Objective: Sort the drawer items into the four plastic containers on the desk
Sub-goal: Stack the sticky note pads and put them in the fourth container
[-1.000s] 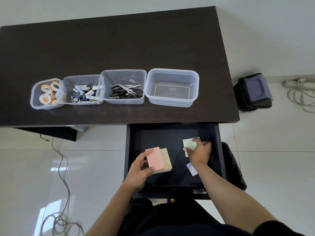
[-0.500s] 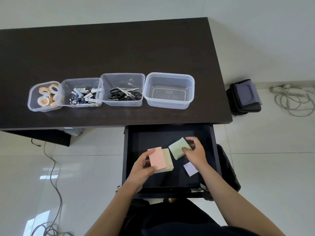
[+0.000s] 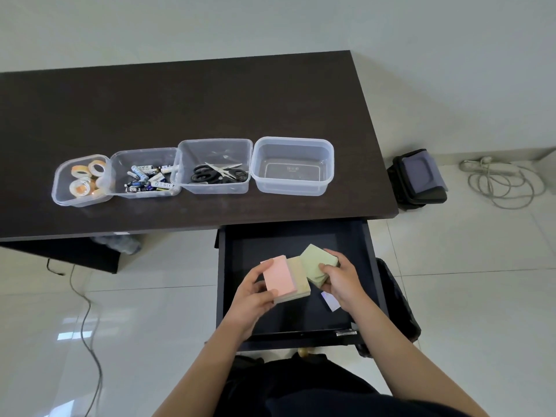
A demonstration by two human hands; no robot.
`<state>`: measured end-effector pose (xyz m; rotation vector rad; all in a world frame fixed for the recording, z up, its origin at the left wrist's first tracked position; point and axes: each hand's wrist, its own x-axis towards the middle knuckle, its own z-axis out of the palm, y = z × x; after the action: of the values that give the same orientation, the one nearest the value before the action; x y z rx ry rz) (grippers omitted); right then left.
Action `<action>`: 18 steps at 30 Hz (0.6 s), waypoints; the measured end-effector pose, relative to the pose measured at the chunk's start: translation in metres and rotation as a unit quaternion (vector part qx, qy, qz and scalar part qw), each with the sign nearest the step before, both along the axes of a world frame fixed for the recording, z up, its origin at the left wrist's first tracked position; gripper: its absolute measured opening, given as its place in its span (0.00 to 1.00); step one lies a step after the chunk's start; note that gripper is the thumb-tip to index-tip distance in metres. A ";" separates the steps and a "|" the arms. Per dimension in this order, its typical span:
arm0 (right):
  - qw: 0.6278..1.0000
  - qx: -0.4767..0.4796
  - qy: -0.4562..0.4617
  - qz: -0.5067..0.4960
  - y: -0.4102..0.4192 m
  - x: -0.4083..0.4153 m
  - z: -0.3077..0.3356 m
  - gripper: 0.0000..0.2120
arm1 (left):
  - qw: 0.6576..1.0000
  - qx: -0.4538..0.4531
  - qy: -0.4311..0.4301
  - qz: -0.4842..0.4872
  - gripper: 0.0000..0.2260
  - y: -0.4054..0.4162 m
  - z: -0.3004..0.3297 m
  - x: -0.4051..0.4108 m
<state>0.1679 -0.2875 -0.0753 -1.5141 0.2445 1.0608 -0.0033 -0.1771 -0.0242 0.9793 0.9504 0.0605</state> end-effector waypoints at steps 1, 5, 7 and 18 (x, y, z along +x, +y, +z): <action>1.000 0.002 -0.006 -0.018 0.000 -0.002 0.002 0.16 | 1.000 0.000 -0.004 0.002 0.26 -0.001 0.001 0.001; 0.997 -0.007 -0.052 -0.063 -0.004 -0.004 0.009 0.14 | 1.000 -0.013 -0.014 0.017 0.25 -0.003 0.006 0.006; 0.995 -0.017 -0.073 -0.062 -0.006 -0.005 0.010 0.14 | 0.999 -0.019 -0.024 0.019 0.25 -0.004 0.008 0.007; 0.998 0.019 -0.064 0.004 -0.007 -0.018 0.022 0.14 | 0.999 0.022 -0.035 0.001 0.26 -0.010 0.009 0.014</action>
<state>0.1504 -0.2942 -0.0535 -1.5427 0.1279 0.9648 0.0108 -0.1870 -0.0147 1.0102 0.8887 0.1168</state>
